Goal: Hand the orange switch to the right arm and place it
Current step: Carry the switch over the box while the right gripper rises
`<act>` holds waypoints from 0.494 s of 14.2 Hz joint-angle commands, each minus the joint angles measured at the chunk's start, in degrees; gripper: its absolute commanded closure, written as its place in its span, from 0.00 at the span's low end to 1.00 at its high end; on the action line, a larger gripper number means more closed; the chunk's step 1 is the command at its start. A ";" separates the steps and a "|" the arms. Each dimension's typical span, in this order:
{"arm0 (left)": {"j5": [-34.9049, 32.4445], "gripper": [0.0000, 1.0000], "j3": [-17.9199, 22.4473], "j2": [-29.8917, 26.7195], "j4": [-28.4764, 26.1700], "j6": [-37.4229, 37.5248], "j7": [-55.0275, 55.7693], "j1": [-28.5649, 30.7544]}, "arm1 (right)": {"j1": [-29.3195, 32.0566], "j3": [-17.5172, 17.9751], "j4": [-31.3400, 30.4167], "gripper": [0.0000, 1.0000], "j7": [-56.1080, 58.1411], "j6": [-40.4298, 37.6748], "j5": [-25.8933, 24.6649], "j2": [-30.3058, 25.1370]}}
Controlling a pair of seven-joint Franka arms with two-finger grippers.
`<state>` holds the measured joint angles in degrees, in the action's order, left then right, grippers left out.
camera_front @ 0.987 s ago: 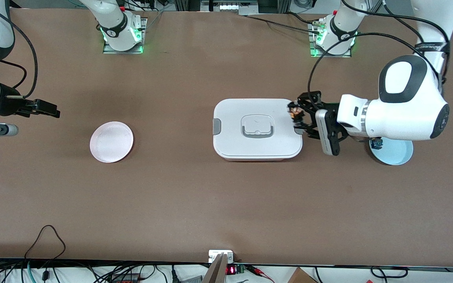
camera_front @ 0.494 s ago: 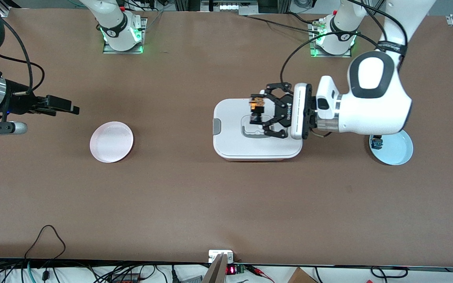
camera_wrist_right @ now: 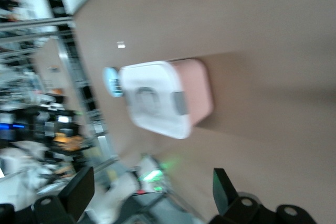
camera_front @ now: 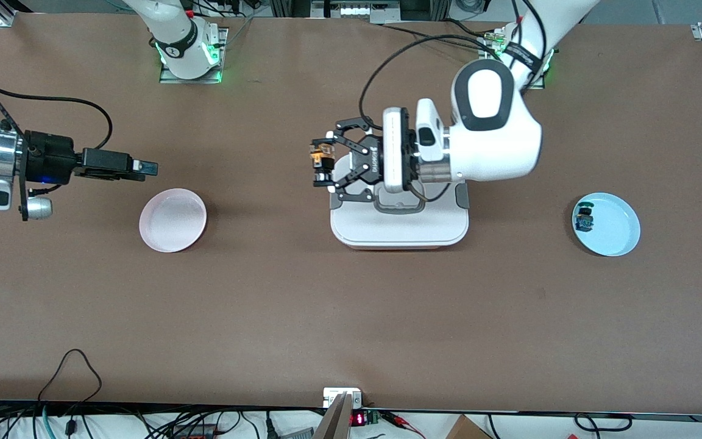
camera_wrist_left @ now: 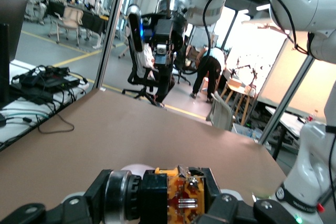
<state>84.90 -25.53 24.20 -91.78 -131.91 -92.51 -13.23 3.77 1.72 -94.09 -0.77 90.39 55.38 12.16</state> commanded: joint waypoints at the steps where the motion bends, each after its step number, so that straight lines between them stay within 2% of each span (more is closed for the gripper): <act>1: 10.95 0.97 0.40 0.49 -1.56 -2.99 -11.86 -3.20 | 0.62 0.12 -5.73 0.00 -0.47 -0.30 12.95 1.19; 3: 18.68 1.00 0.40 2.24 -1.56 -3.79 -21.09 -4.70 | 0.45 0.12 -8.12 0.00 0.15 -0.30 18.77 2.42; 5: 24.67 1.00 0.31 3.57 -1.21 -3.71 -26.91 -5.75 | -0.08 0.12 -8.21 0.00 0.15 -0.65 21.94 3.48; 7: 27.59 1.00 0.40 3.57 -1.12 -3.80 -28.25 -6.55 | -1.31 0.12 -8.39 0.00 0.06 -0.92 23.89 4.27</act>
<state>109.15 -25.51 27.62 -93.89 -135.39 -117.92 -18.75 3.37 1.80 -101.80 -0.70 90.06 76.49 16.66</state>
